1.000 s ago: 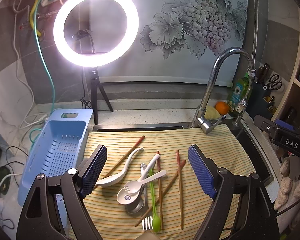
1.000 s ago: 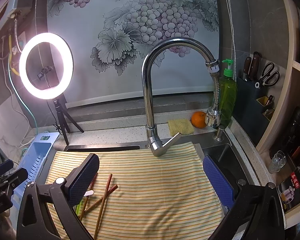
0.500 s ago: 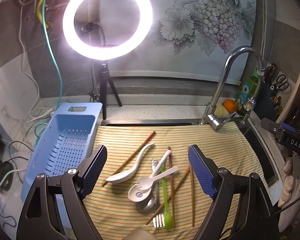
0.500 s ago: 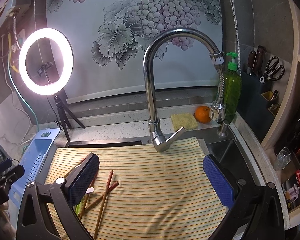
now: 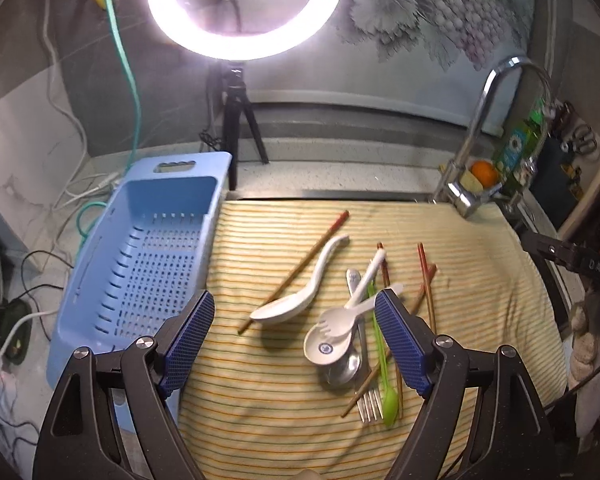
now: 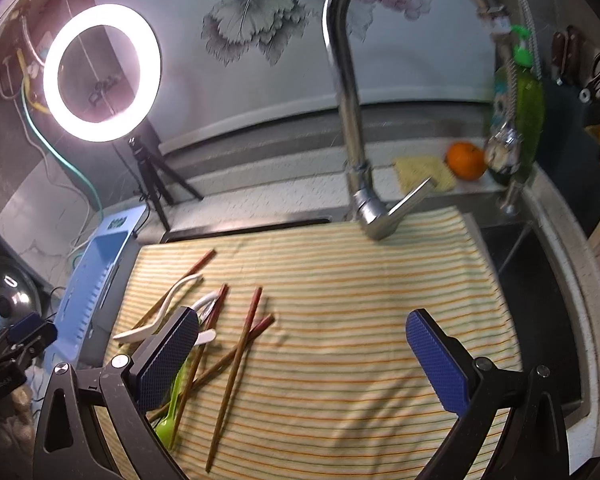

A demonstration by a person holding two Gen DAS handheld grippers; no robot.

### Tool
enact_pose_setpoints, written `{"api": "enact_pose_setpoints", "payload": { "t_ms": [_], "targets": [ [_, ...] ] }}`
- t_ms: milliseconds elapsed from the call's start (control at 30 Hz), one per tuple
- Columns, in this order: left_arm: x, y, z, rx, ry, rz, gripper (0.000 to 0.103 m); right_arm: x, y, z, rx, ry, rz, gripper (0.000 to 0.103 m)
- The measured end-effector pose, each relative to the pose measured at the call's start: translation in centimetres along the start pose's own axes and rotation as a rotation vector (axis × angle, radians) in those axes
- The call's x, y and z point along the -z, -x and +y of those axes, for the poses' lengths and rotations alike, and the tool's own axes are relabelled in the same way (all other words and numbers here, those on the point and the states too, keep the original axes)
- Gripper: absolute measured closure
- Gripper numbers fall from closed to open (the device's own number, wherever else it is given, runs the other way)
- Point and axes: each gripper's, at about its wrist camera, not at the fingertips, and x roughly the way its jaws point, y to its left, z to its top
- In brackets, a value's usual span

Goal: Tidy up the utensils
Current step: 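Move the left tool toward a chopstick while the right tool approaches another chopstick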

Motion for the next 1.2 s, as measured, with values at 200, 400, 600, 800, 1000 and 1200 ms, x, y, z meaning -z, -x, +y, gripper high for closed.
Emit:
{"api": "enact_pose_setpoints", "payload": {
  "t_ms": [200,400,600,800,1000,1200],
  "targets": [
    [0.6,-1.6,0.0,0.038,-0.033,0.048,0.022,1.2,-2.2,0.3,-0.043,-0.021,0.088,0.008],
    [-0.7,-3.6,1.5,0.078,-0.09,0.092,0.04,1.6,-3.2,0.7,-0.056,-0.03,0.135,0.02],
    [-2.4,-6.9,2.2,0.133,-0.167,0.15,0.063,2.0,-4.5,1.3,-0.067,-0.073,0.177,0.022],
    [-3.5,-10.9,2.1,0.211,-0.233,0.23,0.082,2.3,-5.9,1.8,-0.029,-0.081,0.205,0.038],
    [-4.2,-14.8,1.9,0.244,-0.27,0.315,0.086,2.7,-7.9,2.6,-0.039,-0.09,0.245,0.046],
    [-4.4,-17.2,1.1,0.225,-0.337,0.362,0.086,3.2,-9.6,2.9,-0.056,-0.114,0.29,0.052]
  ]
}}
